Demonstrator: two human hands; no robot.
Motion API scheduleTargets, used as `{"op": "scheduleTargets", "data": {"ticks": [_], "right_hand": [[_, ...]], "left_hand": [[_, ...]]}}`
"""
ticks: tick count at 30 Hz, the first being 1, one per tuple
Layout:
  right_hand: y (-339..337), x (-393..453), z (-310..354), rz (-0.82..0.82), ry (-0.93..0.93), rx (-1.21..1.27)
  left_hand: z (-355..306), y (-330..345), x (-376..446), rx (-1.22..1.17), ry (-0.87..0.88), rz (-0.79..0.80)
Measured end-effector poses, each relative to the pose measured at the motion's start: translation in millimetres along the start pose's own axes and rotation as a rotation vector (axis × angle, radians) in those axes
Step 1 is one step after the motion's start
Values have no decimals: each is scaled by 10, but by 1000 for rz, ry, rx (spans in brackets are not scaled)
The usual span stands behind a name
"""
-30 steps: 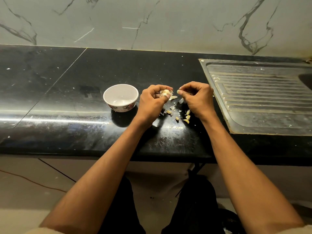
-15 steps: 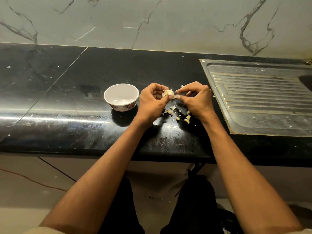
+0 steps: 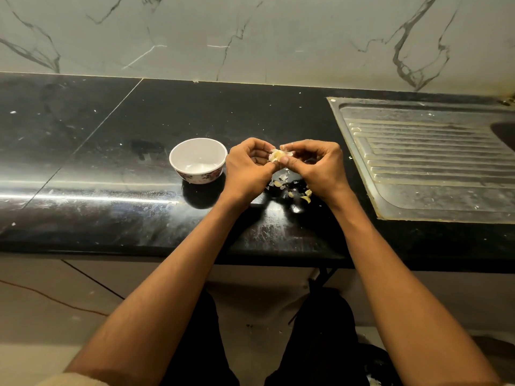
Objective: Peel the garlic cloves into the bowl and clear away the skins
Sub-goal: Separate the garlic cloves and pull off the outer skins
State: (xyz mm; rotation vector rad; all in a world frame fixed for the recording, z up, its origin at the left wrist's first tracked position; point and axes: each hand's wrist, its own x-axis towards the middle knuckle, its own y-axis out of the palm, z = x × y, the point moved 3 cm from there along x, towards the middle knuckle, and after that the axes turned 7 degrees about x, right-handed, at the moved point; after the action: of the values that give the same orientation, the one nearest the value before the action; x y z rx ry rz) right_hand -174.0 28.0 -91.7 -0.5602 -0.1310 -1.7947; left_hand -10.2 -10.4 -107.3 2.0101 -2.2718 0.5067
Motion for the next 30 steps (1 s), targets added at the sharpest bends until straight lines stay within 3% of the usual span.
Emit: {"op": "scheduleTargets", "data": {"ticks": [17, 24, 30], "right_hand": [[13, 10, -7, -115, -10, -215], [-9, 33, -52, -125, 51, -108], [-7, 22, -3, -78, -26, -79]], "left_hand": [[-51, 56, -49, -43, -20, 139], [-52, 64, -40, -90, -12, 169], [-59, 53, -26, -46, 34, 160]]}}
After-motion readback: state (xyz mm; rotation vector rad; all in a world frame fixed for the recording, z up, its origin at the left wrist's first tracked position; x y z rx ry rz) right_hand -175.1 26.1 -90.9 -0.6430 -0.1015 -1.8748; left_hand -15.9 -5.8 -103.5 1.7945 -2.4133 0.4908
